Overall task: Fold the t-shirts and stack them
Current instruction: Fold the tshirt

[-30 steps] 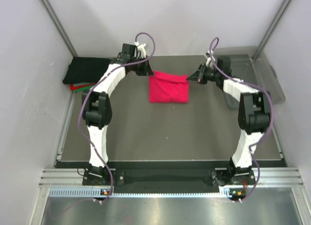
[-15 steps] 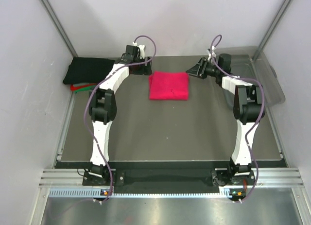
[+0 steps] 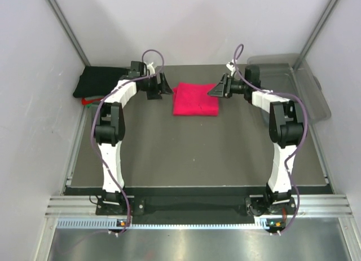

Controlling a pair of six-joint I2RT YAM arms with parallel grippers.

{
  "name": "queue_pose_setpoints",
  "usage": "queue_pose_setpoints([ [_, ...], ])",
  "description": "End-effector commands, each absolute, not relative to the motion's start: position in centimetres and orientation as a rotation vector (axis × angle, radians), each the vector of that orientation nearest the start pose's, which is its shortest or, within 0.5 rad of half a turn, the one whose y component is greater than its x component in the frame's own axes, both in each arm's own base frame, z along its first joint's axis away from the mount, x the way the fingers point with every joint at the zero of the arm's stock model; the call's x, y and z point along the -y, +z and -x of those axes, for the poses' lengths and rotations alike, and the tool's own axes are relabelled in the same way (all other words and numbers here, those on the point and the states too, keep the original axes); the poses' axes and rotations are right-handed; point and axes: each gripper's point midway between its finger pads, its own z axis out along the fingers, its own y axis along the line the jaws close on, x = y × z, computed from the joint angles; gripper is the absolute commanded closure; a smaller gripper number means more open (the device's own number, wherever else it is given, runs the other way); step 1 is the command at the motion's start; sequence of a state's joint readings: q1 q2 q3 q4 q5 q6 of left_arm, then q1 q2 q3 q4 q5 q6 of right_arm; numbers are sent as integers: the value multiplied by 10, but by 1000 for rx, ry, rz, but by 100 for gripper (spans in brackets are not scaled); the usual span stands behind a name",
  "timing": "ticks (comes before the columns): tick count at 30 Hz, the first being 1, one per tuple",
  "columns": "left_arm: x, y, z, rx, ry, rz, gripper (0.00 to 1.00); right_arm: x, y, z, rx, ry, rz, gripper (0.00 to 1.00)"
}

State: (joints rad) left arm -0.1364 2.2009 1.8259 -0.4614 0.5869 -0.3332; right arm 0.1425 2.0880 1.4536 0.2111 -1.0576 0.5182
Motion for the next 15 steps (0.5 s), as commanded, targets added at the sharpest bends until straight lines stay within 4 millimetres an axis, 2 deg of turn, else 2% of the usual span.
queue_pose_setpoints([
  [1, 196, 99, -515, -2423, -1135, -7, 13, -241, 141, -469, -2030, 1483, 412, 46],
  [5, 204, 76, -518, -2443, -1252, 25, 14, -249, 126, -469, -2067, 1465, 444, 47],
  [6, 206, 72, -519, -2442, -1275, 27, 14, -250, 116, -468, -2100, 1471, 428, 47],
  [15, 224, 32, -516, -2497, -1388, 56, 19, -255, 80, -475, -2179, 1454, 391, 48],
])
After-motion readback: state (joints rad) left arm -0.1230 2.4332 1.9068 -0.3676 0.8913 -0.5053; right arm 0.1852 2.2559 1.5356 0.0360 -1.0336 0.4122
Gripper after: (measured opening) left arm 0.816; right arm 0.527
